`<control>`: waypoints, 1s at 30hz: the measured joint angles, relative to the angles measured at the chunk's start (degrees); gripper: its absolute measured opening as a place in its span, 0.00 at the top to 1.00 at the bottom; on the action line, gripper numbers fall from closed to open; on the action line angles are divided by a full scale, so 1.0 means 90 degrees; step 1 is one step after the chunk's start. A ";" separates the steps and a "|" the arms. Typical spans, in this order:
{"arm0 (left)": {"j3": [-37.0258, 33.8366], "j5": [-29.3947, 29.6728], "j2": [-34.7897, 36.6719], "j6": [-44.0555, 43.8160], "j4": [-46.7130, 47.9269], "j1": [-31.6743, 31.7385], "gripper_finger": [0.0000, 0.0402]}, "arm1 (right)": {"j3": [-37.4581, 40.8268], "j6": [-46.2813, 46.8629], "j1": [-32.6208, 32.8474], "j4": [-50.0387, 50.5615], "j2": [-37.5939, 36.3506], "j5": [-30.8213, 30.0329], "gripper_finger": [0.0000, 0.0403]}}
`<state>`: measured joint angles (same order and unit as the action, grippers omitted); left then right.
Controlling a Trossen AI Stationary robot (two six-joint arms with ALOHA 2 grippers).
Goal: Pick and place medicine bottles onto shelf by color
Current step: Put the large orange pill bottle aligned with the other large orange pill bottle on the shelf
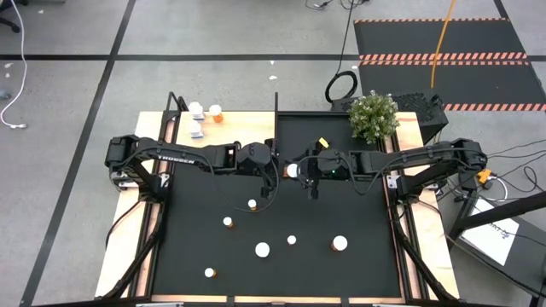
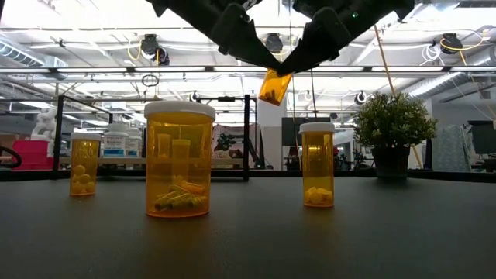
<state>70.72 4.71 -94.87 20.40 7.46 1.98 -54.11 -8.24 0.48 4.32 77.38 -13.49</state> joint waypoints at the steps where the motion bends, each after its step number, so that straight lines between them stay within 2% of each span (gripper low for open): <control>1: 0.0000 -0.0007 0.0000 -0.0001 0.0002 -0.0002 0.51 | 0.0000 0.0001 -0.0001 -0.0001 0.0000 -0.0004 0.28; 6: 0.0000 -0.0021 0.0000 0.0000 0.0007 -0.0005 0.51 | 0.0000 0.0054 0.0002 0.0002 -0.0002 -0.0001 0.22; 11: 0.0000 -0.0019 0.0000 -0.0005 0.0000 -0.0002 0.54 | 0.0000 0.0115 0.0001 0.0081 -0.0006 0.0146 0.23; 14: 0.0000 -0.0019 0.0000 -0.0015 0.0000 -0.0016 0.57 | 0.0000 0.0134 0.0002 0.0119 -0.0007 0.0367 0.28; 24: 0.0000 -0.0019 0.0000 -0.0005 0.0000 -0.0094 0.61 | 0.0000 0.0162 -0.0001 0.0213 -0.0007 0.0366 0.52; 30: 0.0000 -0.0017 0.0000 -0.0067 0.0098 -0.0087 0.61 | -0.0001 0.0160 -0.0001 0.0365 -0.0007 0.0366 0.60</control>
<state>70.72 4.56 -94.87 19.80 8.35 1.19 -54.12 -6.80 0.47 7.61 77.32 -10.20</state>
